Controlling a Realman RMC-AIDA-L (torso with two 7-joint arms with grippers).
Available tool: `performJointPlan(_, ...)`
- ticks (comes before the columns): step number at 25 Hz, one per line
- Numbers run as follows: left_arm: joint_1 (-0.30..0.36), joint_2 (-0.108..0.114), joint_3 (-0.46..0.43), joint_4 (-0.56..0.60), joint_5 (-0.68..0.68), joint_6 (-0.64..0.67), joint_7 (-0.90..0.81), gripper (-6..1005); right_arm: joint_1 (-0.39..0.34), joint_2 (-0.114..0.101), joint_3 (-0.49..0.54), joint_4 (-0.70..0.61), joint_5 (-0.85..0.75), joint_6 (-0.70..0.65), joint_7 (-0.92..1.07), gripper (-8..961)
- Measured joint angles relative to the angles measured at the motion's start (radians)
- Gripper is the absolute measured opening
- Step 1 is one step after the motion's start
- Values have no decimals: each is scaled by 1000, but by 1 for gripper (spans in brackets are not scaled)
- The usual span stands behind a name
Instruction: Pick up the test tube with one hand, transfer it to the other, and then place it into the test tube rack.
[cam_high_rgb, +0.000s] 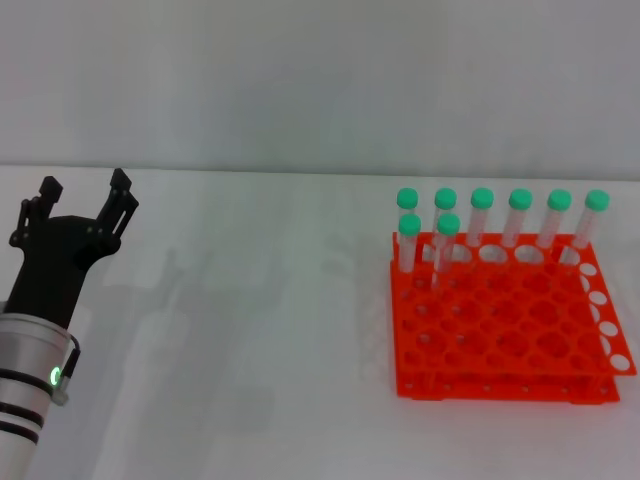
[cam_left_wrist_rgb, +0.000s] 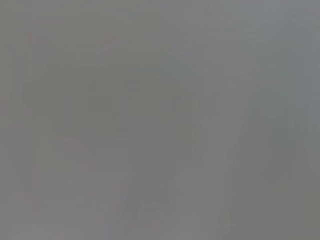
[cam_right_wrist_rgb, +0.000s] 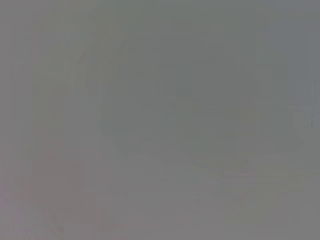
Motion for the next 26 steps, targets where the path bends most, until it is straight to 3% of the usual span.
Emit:
performJointPlan(10, -3, 1, 0, -1, -3, 63, 2, 884, -9, 4, 9, 34, 43, -38, 6, 875)
performJointPlan(26, -24, -1, -2, -9, -135, 54, -15, 882, -15, 2, -1, 48, 48, -7, -1, 875)
